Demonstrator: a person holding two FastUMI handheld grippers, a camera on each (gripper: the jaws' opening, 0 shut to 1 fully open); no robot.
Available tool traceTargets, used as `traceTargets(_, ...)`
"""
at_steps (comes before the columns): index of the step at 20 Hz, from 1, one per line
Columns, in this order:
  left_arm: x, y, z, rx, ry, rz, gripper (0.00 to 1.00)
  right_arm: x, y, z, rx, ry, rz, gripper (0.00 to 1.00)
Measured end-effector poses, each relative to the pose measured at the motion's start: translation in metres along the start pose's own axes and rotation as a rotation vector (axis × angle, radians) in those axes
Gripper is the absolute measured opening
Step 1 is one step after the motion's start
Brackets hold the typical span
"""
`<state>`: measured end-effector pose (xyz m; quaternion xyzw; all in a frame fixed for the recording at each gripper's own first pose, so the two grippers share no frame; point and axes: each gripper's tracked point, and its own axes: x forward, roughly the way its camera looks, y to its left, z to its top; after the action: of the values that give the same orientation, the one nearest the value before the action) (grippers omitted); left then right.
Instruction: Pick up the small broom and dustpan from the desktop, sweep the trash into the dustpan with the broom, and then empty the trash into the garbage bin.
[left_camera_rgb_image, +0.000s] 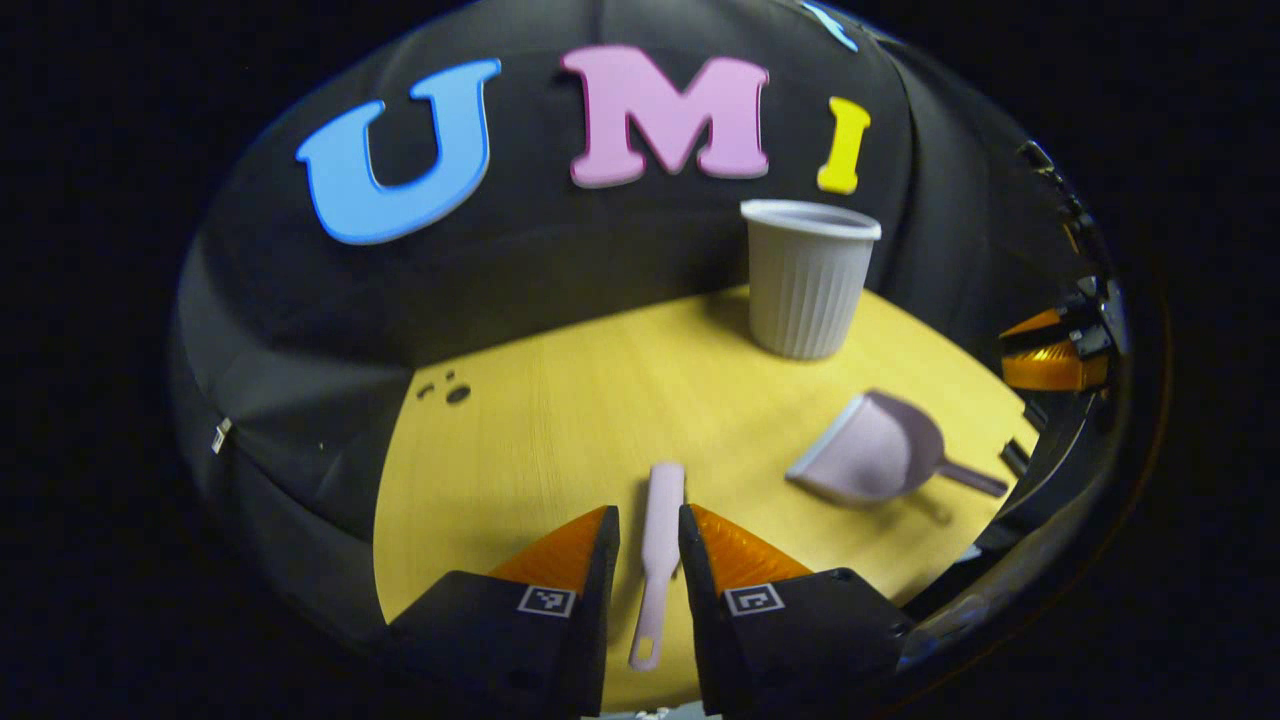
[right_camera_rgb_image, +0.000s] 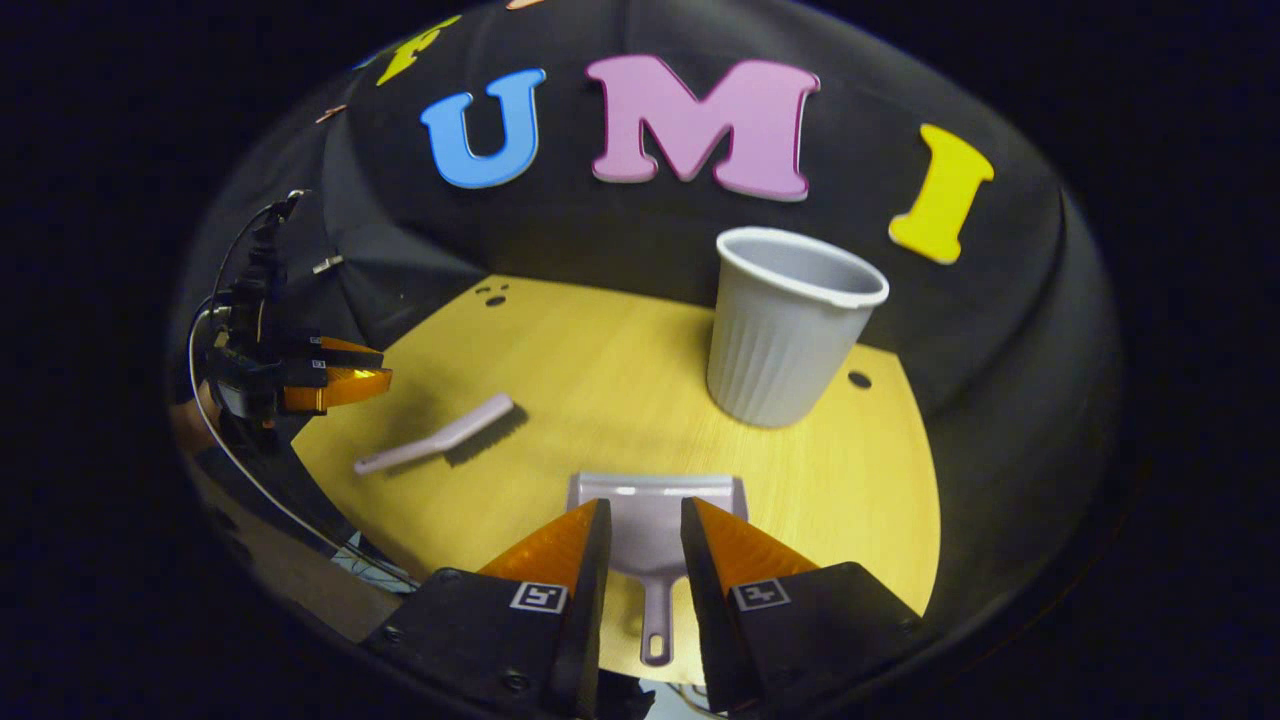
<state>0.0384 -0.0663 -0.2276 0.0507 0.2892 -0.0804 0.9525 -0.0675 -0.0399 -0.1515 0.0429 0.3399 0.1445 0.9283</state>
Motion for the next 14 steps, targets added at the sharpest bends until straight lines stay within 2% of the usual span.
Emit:
traceTargets(4,-0.026,-0.016,0.077,-0.065,-0.220,-0.021,0.39,-0.027,0.008,0.077,0.028,-0.211,-0.025,0.44)
traceTargets(6,-0.042,-0.016,0.102,-0.077,-0.302,0.005,0.40,-0.047,0.003,0.106,0.039,-0.313,-0.030,0.43)
traceTargets(9,-0.066,-0.019,0.125,-0.044,-0.403,0.070,0.39,-0.063,-0.013,0.122,0.025,-0.398,-0.036,0.44)
traceTargets(14,-0.079,-0.041,0.117,-0.079,-0.400,0.165,0.39,-0.070,-0.033,0.121,-0.020,-0.447,0.020,0.44)
